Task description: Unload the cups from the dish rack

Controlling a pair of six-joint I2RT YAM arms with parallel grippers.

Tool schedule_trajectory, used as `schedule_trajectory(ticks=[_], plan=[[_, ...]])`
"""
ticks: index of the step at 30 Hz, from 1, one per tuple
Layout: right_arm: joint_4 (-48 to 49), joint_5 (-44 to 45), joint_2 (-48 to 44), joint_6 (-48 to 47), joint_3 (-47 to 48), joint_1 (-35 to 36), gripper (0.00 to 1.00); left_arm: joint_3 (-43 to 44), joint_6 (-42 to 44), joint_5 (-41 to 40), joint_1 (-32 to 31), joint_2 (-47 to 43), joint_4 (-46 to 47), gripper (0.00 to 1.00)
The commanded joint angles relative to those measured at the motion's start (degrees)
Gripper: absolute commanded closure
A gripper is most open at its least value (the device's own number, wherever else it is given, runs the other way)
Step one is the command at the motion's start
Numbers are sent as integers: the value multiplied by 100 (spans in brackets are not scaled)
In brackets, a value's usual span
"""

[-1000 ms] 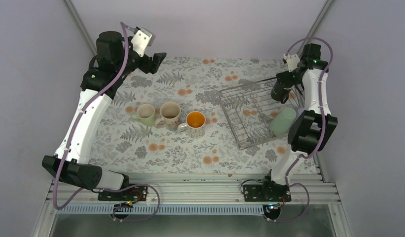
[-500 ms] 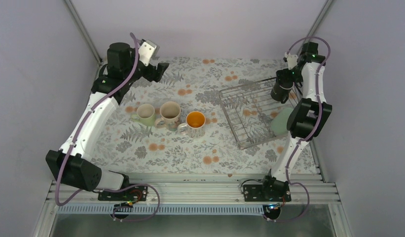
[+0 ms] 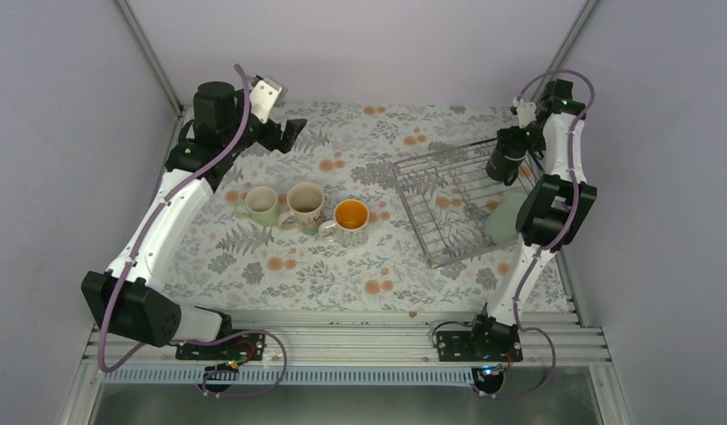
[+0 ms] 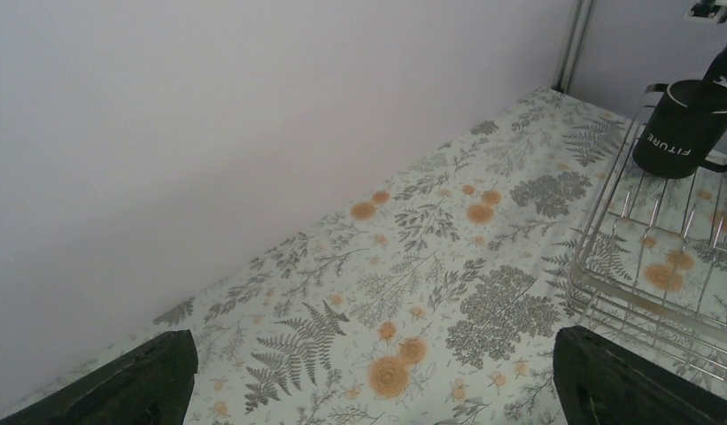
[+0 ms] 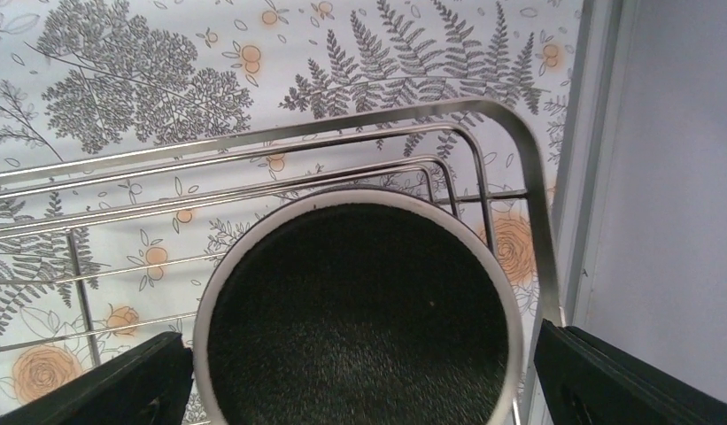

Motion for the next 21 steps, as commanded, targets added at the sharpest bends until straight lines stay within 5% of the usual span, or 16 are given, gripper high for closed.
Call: schedule_trajectory(ticks=[1, 16, 21], plan=[[31, -59, 272, 9, 113, -64, 0, -45, -13, 57, -16, -153, 96, 0], [99, -290, 616, 65, 272, -52, 1, -181, 35, 175, -23, -179, 140, 0], [51, -241, 628, 59, 337, -52, 20, -183, -9, 298, -22, -131, 125, 0]])
